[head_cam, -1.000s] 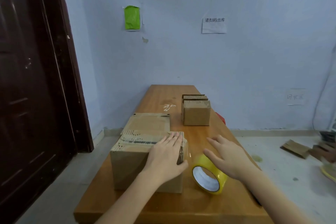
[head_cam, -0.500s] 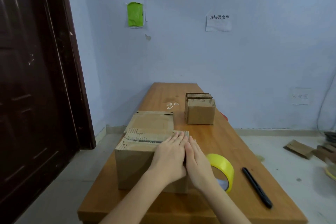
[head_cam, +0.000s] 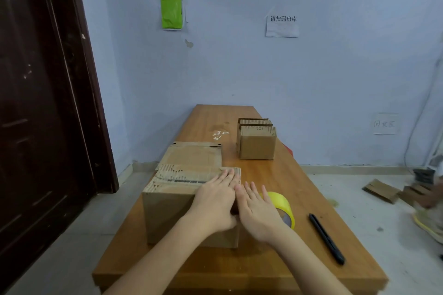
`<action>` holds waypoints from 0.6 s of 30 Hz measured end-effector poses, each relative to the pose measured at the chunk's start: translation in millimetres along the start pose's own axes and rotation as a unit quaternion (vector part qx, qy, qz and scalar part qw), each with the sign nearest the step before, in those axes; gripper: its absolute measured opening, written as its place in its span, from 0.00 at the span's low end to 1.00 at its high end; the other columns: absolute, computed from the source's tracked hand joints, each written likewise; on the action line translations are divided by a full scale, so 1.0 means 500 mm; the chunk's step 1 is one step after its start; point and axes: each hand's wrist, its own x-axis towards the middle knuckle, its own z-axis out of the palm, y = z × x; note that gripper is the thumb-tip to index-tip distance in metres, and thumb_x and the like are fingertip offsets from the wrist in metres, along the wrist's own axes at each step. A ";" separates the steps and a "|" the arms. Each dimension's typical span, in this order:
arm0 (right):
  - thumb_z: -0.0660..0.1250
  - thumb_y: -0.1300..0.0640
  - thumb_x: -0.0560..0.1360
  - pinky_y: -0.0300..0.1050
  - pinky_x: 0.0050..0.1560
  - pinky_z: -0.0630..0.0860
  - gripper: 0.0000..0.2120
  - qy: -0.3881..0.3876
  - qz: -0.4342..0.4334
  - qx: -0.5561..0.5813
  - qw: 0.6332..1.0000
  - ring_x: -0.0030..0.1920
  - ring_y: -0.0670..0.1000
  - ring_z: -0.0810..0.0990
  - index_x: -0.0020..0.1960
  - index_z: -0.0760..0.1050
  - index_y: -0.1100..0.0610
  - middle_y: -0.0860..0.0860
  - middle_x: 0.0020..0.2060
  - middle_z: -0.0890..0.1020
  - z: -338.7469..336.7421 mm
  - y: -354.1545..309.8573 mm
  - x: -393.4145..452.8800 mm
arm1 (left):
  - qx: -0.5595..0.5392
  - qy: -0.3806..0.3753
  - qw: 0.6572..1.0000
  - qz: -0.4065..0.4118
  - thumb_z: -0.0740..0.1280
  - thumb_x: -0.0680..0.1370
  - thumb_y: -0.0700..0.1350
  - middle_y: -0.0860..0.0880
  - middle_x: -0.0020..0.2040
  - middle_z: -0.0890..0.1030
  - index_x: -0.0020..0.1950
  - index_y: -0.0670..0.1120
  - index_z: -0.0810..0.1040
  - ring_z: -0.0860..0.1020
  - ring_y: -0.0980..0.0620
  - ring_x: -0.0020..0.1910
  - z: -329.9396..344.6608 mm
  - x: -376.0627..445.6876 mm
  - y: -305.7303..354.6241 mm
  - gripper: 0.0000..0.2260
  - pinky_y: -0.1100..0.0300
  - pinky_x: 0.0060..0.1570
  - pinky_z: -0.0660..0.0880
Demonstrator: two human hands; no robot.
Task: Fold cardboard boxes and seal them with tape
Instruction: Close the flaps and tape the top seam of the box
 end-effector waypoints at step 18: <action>0.17 0.27 0.56 0.47 0.75 0.37 0.60 0.062 -0.054 0.010 0.997 0.77 0.52 0.48 0.78 0.49 0.55 0.55 0.76 0.57 0.011 0.008 0.010 | -0.010 -0.025 1.000 0.004 0.68 0.74 0.58 0.48 0.78 0.42 0.77 0.46 0.39 0.44 0.53 0.77 -0.012 -0.003 -0.001 0.46 0.60 0.73 0.44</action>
